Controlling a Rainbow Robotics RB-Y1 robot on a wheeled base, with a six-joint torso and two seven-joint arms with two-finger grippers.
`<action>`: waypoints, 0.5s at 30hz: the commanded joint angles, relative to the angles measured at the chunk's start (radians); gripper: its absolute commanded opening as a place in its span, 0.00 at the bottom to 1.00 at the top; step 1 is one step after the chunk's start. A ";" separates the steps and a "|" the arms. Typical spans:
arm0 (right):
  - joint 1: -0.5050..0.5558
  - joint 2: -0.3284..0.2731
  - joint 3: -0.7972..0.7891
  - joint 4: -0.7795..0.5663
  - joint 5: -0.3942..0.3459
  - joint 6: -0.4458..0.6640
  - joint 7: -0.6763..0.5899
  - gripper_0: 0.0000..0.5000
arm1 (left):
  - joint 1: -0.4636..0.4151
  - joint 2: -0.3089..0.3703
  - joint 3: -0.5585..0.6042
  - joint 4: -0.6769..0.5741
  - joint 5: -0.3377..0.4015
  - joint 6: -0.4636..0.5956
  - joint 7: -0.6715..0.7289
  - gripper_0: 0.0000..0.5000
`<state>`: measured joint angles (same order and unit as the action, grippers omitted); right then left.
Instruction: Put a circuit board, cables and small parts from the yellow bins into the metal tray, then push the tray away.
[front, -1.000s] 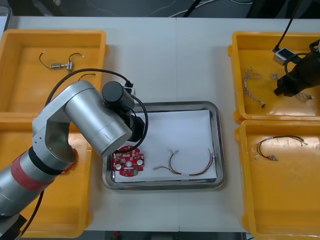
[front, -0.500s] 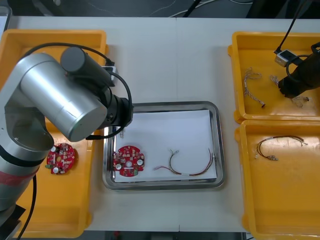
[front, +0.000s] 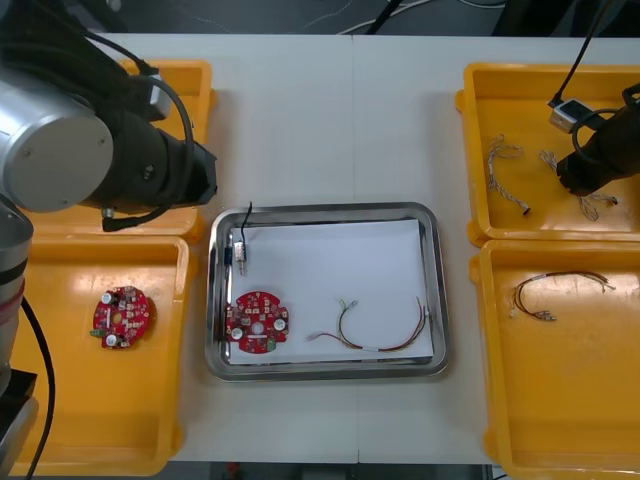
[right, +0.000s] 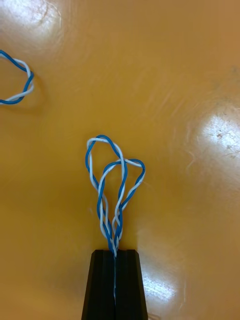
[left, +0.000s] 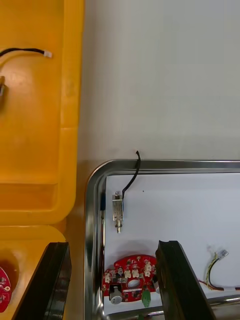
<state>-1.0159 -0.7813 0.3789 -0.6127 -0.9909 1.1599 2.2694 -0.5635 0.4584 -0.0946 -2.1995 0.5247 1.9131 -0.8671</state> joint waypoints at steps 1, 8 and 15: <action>-0.066 -0.022 -0.029 -0.002 0.002 0.057 0.019 0.00 | -0.042 0.083 0.069 -0.009 0.049 0.007 -0.047 1.00; -0.095 -0.049 -0.064 -0.018 0.012 0.132 0.016 0.00 | -0.042 0.171 0.133 0.055 0.075 0.007 -0.158 1.00; -0.096 -0.090 -0.110 -0.094 0.032 0.208 0.009 0.00 | -0.042 0.215 0.217 0.172 0.077 0.007 -0.305 1.00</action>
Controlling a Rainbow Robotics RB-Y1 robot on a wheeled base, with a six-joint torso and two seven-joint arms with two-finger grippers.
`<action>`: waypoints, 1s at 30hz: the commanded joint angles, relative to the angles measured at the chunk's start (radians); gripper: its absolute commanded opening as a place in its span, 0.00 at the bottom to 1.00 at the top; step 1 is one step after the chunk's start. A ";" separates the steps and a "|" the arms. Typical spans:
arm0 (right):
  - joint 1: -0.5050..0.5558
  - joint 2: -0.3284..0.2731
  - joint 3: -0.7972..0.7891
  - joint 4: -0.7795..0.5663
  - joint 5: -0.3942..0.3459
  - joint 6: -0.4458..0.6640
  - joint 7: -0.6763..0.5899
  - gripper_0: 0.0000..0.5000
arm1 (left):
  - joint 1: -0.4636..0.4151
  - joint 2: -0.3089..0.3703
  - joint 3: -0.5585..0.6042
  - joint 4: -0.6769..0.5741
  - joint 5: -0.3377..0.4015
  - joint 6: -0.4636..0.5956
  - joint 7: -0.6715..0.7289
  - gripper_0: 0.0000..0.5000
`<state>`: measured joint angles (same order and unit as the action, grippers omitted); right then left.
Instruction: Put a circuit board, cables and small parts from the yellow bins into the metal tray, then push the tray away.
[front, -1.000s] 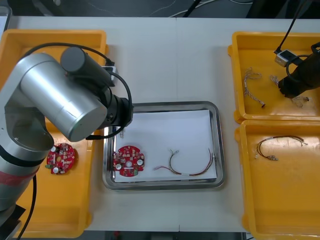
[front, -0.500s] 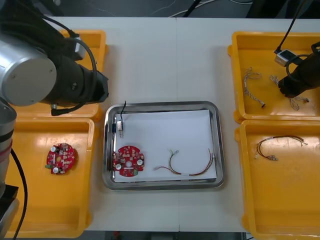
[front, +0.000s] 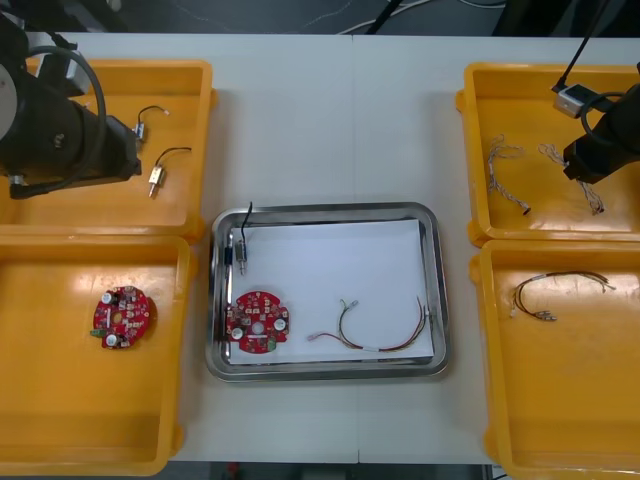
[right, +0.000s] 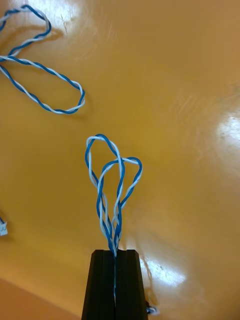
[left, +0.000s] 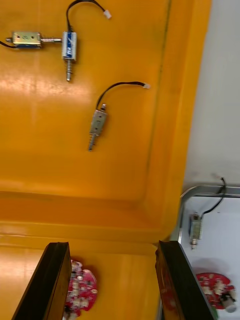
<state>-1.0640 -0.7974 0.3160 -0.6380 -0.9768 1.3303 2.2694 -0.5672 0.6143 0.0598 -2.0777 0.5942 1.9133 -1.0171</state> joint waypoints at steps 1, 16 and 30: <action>-0.047 -0.082 -0.058 -0.089 0.024 0.058 0.007 0.00 | -0.039 0.064 0.071 0.073 0.007 0.007 -0.179 1.00; -0.047 -0.115 -0.207 -0.302 0.075 0.360 -0.017 0.00 | -0.049 0.064 0.081 0.257 -0.025 -0.183 -0.351 1.00; 0.081 -0.114 -0.287 -0.595 0.026 0.478 -0.051 0.00 | -0.062 0.025 0.046 0.311 -0.047 -0.307 -0.511 1.00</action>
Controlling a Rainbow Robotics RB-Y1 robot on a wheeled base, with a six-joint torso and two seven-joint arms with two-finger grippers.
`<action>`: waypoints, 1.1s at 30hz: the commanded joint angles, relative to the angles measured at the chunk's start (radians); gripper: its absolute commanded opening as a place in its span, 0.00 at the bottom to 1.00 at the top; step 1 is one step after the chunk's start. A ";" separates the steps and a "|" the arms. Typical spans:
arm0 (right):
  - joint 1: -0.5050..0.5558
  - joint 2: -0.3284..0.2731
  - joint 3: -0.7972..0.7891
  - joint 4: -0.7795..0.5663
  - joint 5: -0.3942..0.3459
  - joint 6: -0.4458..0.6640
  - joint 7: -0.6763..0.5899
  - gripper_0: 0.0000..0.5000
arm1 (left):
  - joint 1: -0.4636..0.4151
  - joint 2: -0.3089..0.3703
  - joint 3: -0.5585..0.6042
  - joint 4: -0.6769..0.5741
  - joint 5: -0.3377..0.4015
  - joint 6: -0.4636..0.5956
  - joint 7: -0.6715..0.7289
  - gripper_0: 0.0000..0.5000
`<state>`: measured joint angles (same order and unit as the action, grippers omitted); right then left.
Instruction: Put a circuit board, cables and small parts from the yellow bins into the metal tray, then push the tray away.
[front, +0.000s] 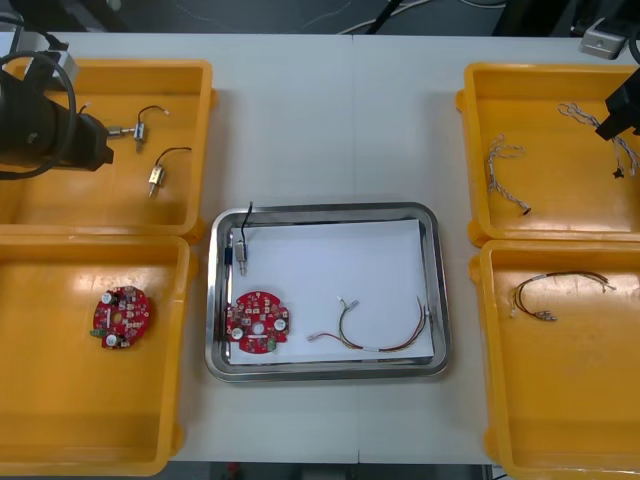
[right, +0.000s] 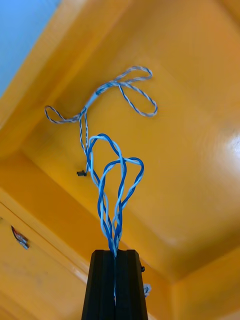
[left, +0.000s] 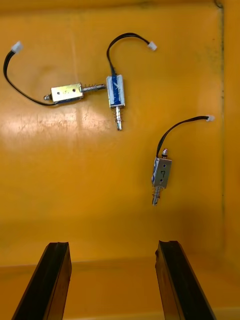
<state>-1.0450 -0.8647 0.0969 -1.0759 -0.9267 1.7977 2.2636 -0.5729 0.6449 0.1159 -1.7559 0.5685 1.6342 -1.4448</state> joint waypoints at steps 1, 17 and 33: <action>0.085 -0.045 -0.078 -0.199 -0.031 0.014 -0.053 0.00 | -0.061 -0.008 -0.019 -0.010 -0.022 -0.036 -0.085 1.00; 0.290 -0.011 -0.086 -0.677 -0.155 0.077 -0.219 0.00 | -0.059 -0.077 -0.048 -0.007 -0.081 -0.039 -0.057 1.00; 0.326 0.042 0.069 -0.972 -0.158 0.097 -0.371 0.00 | -0.054 -0.146 -0.094 0.075 -0.154 -0.123 -0.035 1.00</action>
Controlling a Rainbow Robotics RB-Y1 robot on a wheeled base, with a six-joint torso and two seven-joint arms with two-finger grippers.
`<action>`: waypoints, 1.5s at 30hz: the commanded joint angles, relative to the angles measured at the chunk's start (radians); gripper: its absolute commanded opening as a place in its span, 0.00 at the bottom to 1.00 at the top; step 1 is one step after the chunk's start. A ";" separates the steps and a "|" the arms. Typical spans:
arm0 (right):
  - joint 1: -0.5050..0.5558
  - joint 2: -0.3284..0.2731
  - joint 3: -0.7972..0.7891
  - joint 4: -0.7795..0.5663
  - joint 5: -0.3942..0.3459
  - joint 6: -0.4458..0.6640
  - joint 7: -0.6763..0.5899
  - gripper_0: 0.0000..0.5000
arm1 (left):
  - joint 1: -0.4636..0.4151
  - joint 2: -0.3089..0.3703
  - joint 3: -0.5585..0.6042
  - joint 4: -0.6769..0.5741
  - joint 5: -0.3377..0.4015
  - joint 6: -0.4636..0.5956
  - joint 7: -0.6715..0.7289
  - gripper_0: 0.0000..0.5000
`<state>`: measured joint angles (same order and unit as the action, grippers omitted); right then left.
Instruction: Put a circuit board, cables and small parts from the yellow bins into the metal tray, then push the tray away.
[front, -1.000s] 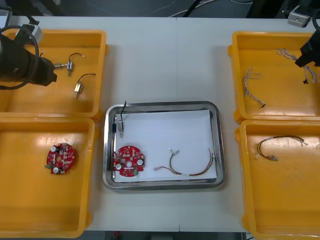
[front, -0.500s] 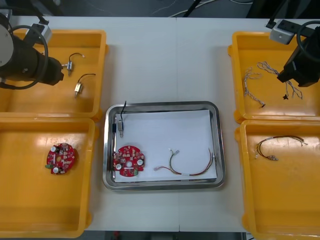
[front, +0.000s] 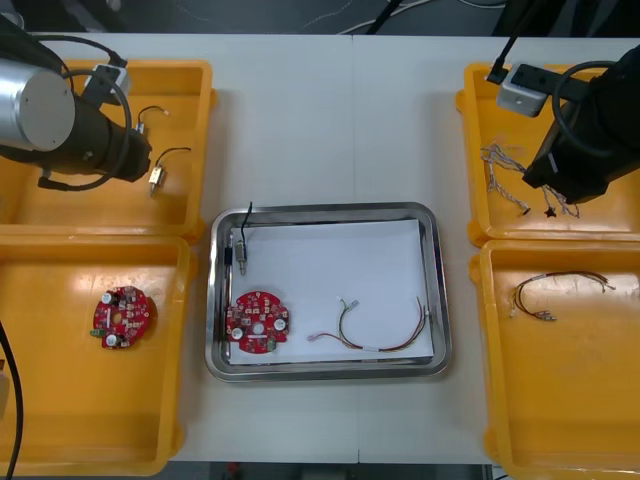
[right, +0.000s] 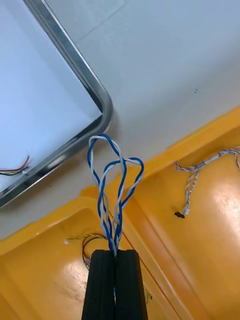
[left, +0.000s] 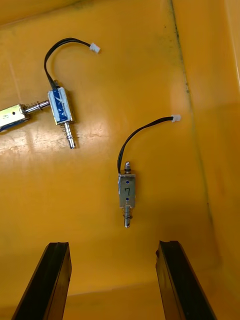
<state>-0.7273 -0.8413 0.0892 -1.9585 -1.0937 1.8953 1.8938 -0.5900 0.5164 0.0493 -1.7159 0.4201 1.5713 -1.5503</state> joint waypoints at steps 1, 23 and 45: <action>0.008 0.022 0.086 -0.099 0.014 -0.002 -0.001 0.00 | -0.037 -0.018 -0.029 0.042 -0.006 -0.071 0.070 1.00; -0.053 0.123 0.509 -0.161 0.198 -0.219 -0.032 0.00 | -0.037 -0.018 -0.097 0.127 -0.011 -0.201 0.085 1.00; -0.244 0.280 0.771 0.207 0.310 -0.360 0.010 0.00 | -0.039 -0.018 -0.151 0.206 -0.027 -0.293 0.092 1.00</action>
<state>-0.9149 -0.5970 0.8314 -1.7728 -0.7950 1.5573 1.8929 -0.5903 0.5104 -0.0743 -1.4995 0.3995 1.2912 -1.5483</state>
